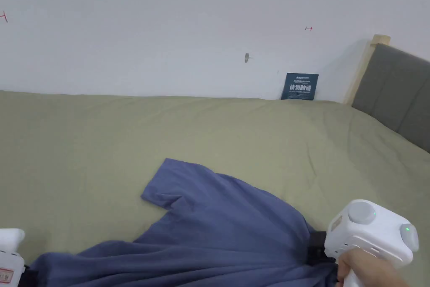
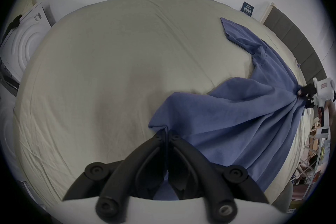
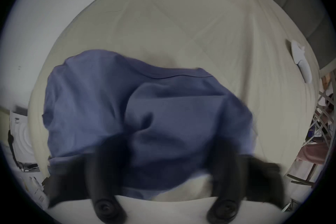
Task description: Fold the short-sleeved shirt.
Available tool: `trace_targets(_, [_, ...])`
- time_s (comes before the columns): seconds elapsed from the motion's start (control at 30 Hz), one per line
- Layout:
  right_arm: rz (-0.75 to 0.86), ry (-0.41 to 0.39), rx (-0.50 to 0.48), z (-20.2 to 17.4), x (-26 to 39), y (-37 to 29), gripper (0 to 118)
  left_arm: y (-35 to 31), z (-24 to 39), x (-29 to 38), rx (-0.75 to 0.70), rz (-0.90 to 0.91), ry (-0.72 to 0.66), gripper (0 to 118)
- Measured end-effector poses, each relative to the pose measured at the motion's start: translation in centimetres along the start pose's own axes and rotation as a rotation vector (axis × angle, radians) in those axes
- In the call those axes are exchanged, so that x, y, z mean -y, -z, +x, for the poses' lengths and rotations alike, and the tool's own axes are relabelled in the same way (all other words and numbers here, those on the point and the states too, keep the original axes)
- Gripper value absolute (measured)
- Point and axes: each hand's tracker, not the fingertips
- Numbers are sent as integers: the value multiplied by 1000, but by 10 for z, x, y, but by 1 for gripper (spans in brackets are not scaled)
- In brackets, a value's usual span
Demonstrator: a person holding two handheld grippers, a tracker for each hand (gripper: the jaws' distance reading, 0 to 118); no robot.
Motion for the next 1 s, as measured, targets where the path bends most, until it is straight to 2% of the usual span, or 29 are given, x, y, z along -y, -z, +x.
trace_targets(0.03, [4, 2, -76, 4, 3, -2, 13, 1, -3, 0, 9, 8, -11, 0])
trace_targets(0.07, [-1, 24, -180, 6, 6, -4, 13, 1, -5, 1, 17, 20, -17, 0])
trace_targets(0.1, [31, -3, -121, 6, 9, -11, 13, -1, -6, 2, 21, 33, -24, 0])
trace_targets(0.13, [86, -75, -87, 3, 12, -17, 13, -2, -6, 2, 28, 42, -27, 0])
trace_targets(0.17, [135, -164, -98, -2, 16, -25, 13, -4, -5, 2, 38, 55, -27, 0])
trace_targets(0.33, [341, -271, -253, -38, 20, -80, 13, -30, -10, -14, 195, 202, -107, 0])
trace_targets(0.43, [414, -322, -343, -81, 3, -104, 13, -51, -20, -47, 240, 280, -154, 0])
trace_targets(0.6, [523, -410, -430, -169, -36, -135, 13, -78, -39, -130, 176, 349, -112, 0])
trace_targets(0.8, [693, -372, -490, -249, -95, -175, 13, -143, -66, -235, -4, 504, -97, 0])
trace_targets(0.9, [764, -325, -504, -266, -122, -188, 13, -165, -73, -272, -58, 574, -91, 0])
trace_targets(1.0, [764, -309, -497, -275, -138, -188, 13, -172, -75, -287, -49, 619, -70, 0])
